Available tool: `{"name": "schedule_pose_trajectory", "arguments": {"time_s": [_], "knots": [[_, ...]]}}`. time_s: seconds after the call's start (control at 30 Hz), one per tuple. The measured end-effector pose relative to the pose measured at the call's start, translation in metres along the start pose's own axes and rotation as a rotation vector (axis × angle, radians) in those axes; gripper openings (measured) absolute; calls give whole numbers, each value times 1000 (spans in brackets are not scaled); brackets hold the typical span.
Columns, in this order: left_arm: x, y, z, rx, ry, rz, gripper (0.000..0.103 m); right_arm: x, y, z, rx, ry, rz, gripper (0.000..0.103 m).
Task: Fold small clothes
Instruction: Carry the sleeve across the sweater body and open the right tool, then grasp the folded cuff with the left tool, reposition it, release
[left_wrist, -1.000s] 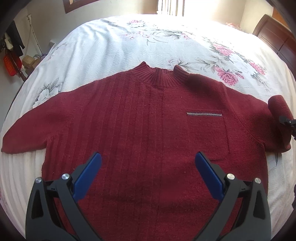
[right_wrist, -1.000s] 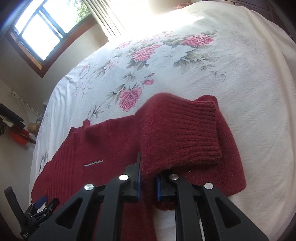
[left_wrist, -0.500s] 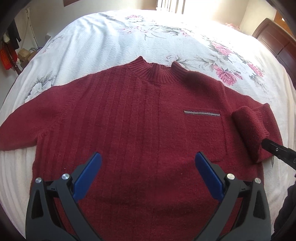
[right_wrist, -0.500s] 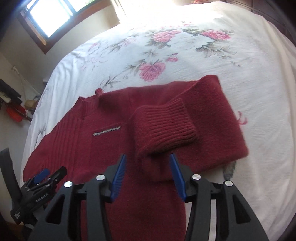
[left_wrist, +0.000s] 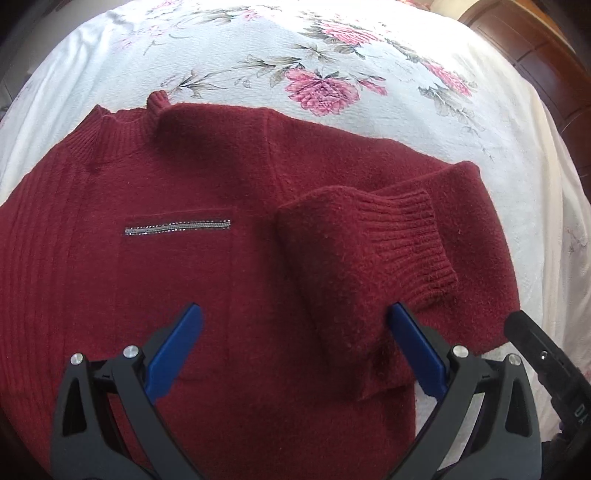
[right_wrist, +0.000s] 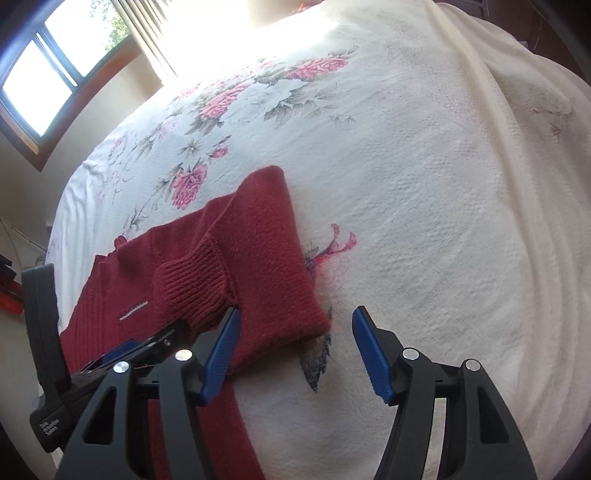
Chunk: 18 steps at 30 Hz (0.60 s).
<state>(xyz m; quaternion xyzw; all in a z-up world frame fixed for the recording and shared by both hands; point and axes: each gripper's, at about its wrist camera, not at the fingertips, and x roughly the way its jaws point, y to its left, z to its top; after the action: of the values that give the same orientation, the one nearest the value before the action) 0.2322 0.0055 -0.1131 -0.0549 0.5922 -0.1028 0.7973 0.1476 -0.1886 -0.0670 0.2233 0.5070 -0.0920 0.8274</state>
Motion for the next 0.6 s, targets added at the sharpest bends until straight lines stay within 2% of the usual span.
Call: {"name": "schedule_pose_trajectory", "arguments": {"time_s": [0.03,0.07,0.1,0.13,0.17,0.2,0.27,0.4,0.6], "knots": [[1,-2,1,-6,-6,1,97,0,-4,1,10,-3,3,64],[1,-2,1,-13,-13,-12,85,2,-7,3,20,-4,8,64],[0,0,1,-26,-12,-46,63,3,-9,4,27,-1,16,64],[-3,5,1,-46,-8,-92,54,5,-9,5,30,1,23,64],[-4,8,1,-61,-8,-132,37,5,-9,5,30,0,28,64],[-6,11,1,-67,-12,-147,25,6,-7,5,28,-2,30,64],[-16,17,0,-74,-51,-156,14,6,-4,6,29,-6,45,64],[-41,44,0,-120,-137,-178,12,7,3,5,19,-6,82,64],[-77,106,2,-159,-231,-146,12,14,22,4,-13,-1,125,64]]}}
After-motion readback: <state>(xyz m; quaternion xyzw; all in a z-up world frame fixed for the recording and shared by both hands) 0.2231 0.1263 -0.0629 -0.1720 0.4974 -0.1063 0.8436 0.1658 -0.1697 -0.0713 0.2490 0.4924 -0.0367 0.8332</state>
